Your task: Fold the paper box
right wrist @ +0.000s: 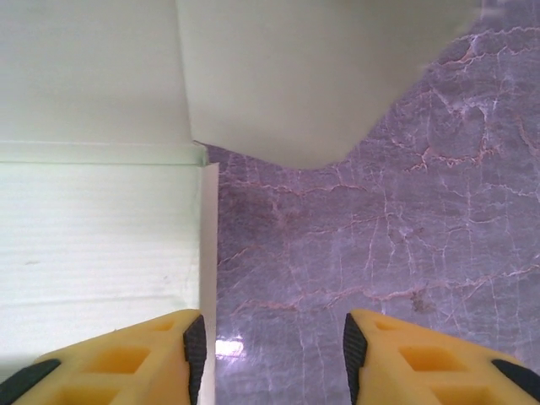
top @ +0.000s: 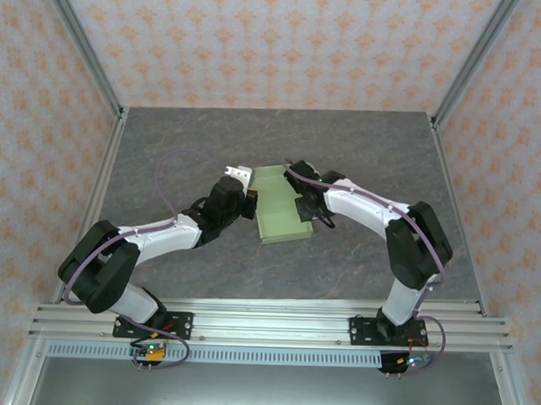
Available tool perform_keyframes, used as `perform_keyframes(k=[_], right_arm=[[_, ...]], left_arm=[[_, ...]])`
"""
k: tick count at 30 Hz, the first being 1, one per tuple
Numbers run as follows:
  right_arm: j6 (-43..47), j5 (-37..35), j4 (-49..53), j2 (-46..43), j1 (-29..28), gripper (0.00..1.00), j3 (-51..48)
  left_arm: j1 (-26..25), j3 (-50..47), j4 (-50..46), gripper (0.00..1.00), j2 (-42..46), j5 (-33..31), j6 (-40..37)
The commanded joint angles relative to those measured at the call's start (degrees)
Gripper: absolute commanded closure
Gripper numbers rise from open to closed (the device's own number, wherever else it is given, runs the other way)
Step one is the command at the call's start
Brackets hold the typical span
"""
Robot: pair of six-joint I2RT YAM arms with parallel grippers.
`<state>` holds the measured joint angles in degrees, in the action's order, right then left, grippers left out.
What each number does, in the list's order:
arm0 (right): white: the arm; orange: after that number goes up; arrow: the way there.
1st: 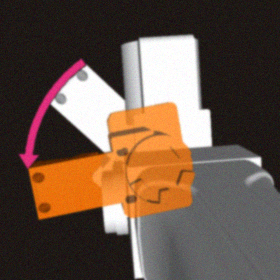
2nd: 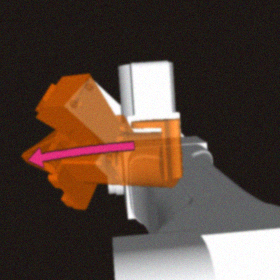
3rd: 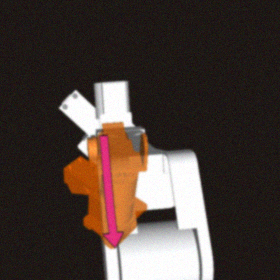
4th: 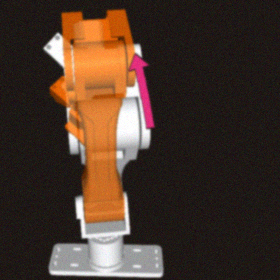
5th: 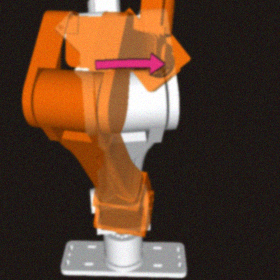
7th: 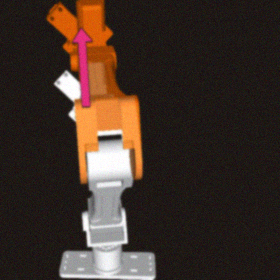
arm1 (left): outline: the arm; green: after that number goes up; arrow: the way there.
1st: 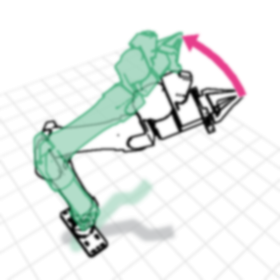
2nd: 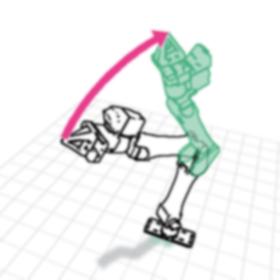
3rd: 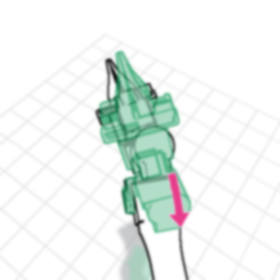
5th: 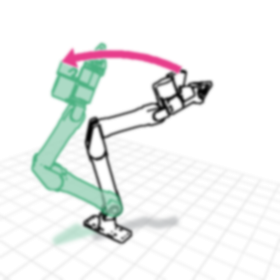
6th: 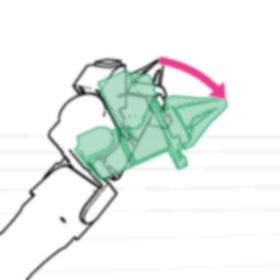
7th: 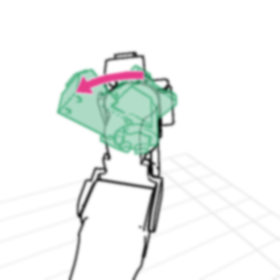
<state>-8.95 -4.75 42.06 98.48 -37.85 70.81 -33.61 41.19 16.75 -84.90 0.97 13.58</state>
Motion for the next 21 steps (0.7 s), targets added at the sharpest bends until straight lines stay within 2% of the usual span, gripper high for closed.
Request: perform_keyframes(k=[1,5,13,18,21], right_arm=[[0.25,3.05,-1.01,-4.57,0.23,0.5,-2.37],[-0.18,6.15,-4.05,-3.52,0.32,0.5,-5.88],[-1.6,1.25,-6.57,1.38,0.4,0.54,-10.09],[-1.51,-0.48,-6.25,-0.88,0.36,0.55,-9.74],[-0.31,3.12,-8.36,-4.35,0.4,0.55,-10.25]], left_arm=[[0.38,1.45,-1.67,1.0,1.48,-1.97,-0.8],[0.38,1.43,-1.7,1.0,1.39,-2.19,-0.55],[0.38,0.68,-1.84,1.0,2.07,-2.95,-0.36],[0.38,0.5,-2.04,1.0,2.51,-3.44,0.21],[0.38,1.32,-2.75,1.0,2.43,-3.0,-0.37]])
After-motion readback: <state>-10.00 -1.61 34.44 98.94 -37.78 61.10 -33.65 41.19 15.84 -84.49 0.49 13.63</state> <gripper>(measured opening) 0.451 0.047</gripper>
